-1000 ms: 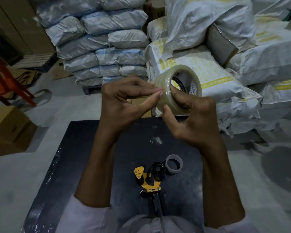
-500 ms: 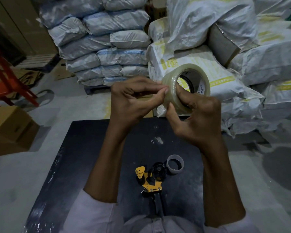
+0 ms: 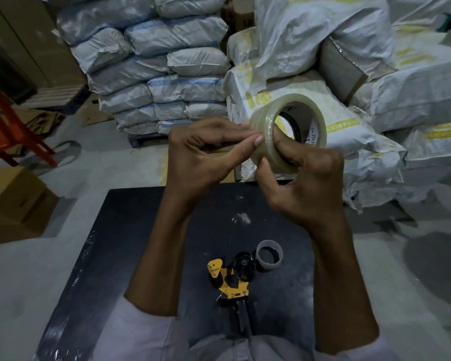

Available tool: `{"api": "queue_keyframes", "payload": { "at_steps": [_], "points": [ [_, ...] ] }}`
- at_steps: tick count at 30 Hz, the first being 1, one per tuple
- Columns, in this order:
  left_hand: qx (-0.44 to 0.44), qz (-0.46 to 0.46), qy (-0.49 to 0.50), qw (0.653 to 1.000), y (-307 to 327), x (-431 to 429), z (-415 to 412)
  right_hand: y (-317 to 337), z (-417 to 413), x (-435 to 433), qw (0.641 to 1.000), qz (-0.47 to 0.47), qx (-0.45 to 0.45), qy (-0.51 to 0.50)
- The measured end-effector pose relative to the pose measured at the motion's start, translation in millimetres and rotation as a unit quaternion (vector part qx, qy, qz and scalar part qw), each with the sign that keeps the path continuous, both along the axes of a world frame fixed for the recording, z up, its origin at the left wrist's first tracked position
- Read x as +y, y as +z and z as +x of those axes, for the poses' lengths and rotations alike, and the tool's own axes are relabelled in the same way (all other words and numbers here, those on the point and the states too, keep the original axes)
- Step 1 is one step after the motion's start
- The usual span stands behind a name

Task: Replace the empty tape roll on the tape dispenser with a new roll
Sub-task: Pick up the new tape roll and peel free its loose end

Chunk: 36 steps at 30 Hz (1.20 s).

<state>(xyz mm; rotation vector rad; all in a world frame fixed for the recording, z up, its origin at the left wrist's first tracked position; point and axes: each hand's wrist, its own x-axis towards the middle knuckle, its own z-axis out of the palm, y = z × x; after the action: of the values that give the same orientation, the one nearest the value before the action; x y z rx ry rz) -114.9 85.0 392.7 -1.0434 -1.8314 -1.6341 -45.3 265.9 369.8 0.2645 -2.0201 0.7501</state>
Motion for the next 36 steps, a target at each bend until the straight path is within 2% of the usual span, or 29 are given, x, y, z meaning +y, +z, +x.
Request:
{"api": "queue_keyframes", "payload": {
  "at_steps": [20, 36],
  "points": [
    [0.034, -0.044, -0.012, 0.998, 12.7, -10.0, -2.5, 8.2, 7.4, 2.6, 0.999, -0.023, -0.018, 0.045],
    [0.039, -0.037, -0.006, 0.999, 6.1, -5.2, -8.2, 3.6, 4.5, 1.6, 1.0, -0.019, 0.001, 0.016]
  ]
}}
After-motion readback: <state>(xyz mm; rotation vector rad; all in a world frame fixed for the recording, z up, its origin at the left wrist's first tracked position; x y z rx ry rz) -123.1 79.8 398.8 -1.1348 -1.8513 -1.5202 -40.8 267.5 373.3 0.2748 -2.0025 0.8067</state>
